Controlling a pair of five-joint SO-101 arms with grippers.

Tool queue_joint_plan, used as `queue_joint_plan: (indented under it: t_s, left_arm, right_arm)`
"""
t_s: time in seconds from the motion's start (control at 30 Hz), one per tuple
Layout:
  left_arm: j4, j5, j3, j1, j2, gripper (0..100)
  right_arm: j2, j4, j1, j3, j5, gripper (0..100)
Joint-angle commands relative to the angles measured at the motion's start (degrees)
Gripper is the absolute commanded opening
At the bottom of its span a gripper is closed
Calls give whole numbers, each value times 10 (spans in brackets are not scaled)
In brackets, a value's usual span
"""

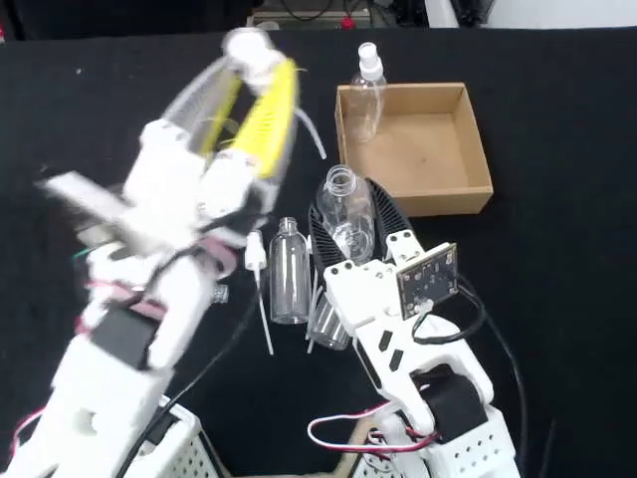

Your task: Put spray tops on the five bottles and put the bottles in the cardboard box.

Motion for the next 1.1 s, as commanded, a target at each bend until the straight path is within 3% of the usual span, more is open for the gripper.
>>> queue_joint_plan:
  t_s: [0.0,0.27,0.47,0.57,0.83,1.07]
  left_arm:
    - [-12,-85,-73,33,83,80]
    - [-4,-81,-122,36,45,80]
    - [154,-39,-166,36,-18,80]
    - [193,-25,-192,36,-16,80]
    - [190,-31,-196,108,-14,80]
    - [175,-40,-196,81,39,80]
  right_arm:
    - [-9,-19,-5,-1,-5,201]
    - [-9,-21,-4,11,-5,201]
    - [-9,-21,-4,12,-5,201]
    - [-9,-21,-4,12,-5,201]
    - [-9,-21,-4,12,-5,201]
    - [-9,-21,-4,12,-5,201]
